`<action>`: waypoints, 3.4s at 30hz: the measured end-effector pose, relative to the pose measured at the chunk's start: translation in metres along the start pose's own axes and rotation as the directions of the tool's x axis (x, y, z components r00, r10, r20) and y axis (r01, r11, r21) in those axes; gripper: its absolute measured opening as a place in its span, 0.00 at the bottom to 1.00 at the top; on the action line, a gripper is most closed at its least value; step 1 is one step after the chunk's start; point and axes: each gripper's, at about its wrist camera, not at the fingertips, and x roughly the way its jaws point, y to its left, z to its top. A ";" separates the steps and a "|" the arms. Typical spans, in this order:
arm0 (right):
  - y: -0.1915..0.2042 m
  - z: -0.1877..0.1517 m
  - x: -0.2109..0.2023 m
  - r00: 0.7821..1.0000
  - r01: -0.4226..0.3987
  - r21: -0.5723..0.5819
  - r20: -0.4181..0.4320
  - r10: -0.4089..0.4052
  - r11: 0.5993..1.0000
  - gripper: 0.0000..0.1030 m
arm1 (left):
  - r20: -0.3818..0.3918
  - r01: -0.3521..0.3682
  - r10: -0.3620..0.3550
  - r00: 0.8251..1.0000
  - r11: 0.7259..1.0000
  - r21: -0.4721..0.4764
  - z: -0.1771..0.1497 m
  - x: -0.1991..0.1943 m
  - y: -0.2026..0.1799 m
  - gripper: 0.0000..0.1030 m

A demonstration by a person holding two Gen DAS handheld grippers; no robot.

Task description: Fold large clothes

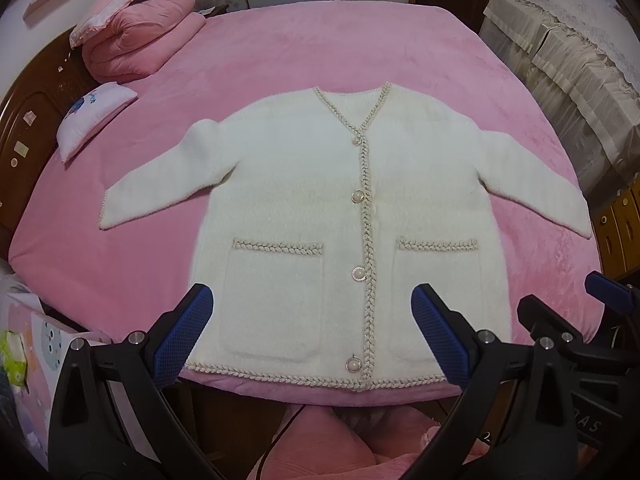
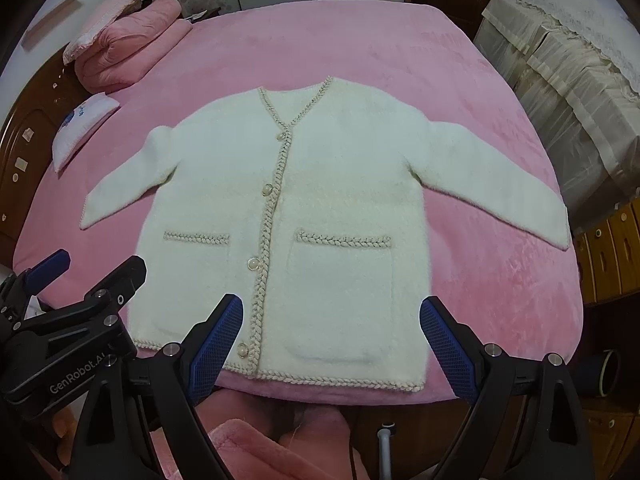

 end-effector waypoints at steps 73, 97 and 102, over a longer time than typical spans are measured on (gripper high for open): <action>0.512 0.116 0.234 0.994 -0.052 -0.154 -0.103 0.036 0.987 0.89 | 0.015 0.098 -0.230 0.973 0.357 -0.929 -0.024 0.398 0.687 0.12; 0.343 0.217 0.219 0.985 -0.113 0.079 0.138 0.101 0.990 0.89 | 0.213 0.483 -0.437 0.874 0.826 -0.290 0.223 0.209 0.401 0.06; 0.257 0.241 0.242 0.986 -0.088 0.160 0.155 0.063 0.983 0.89 | 0.096 0.446 -0.436 0.895 0.879 -0.167 0.254 0.233 0.286 0.06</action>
